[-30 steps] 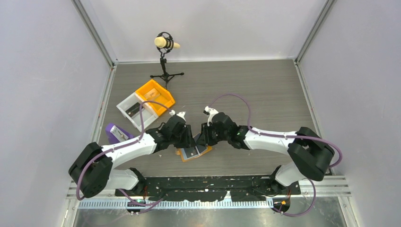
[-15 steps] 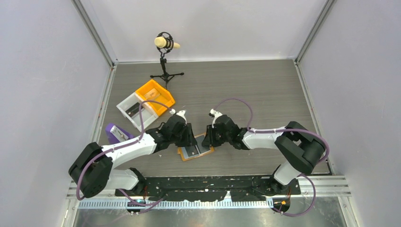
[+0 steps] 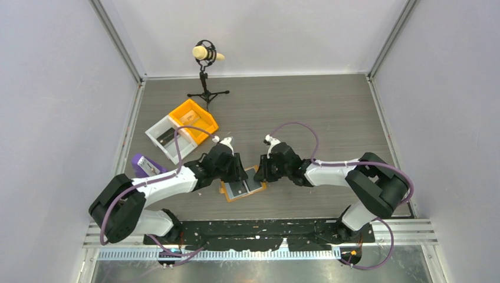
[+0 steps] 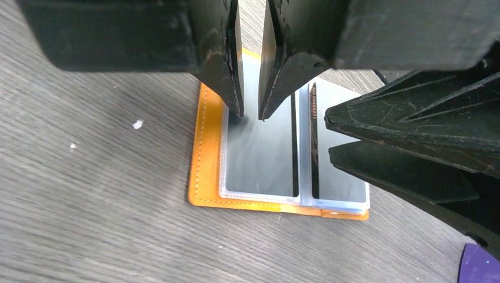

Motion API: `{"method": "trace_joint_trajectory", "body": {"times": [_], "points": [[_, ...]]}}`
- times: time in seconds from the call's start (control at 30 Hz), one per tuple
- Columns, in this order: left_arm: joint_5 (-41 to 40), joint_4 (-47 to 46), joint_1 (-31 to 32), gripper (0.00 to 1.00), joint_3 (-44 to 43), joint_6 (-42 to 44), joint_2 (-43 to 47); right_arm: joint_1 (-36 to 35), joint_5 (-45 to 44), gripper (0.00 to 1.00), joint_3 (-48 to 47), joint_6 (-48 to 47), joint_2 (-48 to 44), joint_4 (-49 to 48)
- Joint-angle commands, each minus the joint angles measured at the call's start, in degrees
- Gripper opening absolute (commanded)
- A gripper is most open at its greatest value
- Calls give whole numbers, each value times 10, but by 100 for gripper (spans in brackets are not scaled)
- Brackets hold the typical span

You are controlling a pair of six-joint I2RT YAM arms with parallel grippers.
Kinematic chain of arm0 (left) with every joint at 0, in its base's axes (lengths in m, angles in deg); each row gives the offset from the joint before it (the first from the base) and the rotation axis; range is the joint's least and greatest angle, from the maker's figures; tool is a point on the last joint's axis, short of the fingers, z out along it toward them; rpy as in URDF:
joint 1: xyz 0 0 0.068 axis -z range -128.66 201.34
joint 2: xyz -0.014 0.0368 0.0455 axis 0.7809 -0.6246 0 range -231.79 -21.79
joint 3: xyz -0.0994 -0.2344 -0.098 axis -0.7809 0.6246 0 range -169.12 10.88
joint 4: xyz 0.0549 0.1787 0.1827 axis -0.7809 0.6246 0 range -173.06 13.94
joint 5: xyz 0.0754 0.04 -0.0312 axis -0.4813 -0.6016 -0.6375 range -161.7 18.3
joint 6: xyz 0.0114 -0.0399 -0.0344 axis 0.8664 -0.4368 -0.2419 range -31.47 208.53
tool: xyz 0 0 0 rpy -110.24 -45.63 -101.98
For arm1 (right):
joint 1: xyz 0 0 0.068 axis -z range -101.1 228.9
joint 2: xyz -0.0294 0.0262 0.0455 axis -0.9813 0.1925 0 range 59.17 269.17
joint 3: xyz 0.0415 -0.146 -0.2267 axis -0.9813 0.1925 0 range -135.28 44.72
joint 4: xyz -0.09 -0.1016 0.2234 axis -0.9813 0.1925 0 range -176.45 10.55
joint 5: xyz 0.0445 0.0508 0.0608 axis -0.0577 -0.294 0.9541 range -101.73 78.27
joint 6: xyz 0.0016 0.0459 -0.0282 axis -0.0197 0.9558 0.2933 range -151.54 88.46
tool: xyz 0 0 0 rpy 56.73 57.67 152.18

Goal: Take the credit cards out of the card holder
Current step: Remove the credit card from the card holder.

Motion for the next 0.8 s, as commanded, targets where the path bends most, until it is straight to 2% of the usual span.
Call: {"method": "trace_joint_trajectory", "body": {"times": [0.0,0.17,0.77], "points": [[-7,-39,-2,36,7,-5,-9,10,-11,23,-13,-14,-12,7],[-13,-39,-2,38,11,-4,-16,14,-16,23,-1,-15,-5,2],[9,-128,8,42,42,-32,-43,15,11,22,54,20,12,-56]]}}
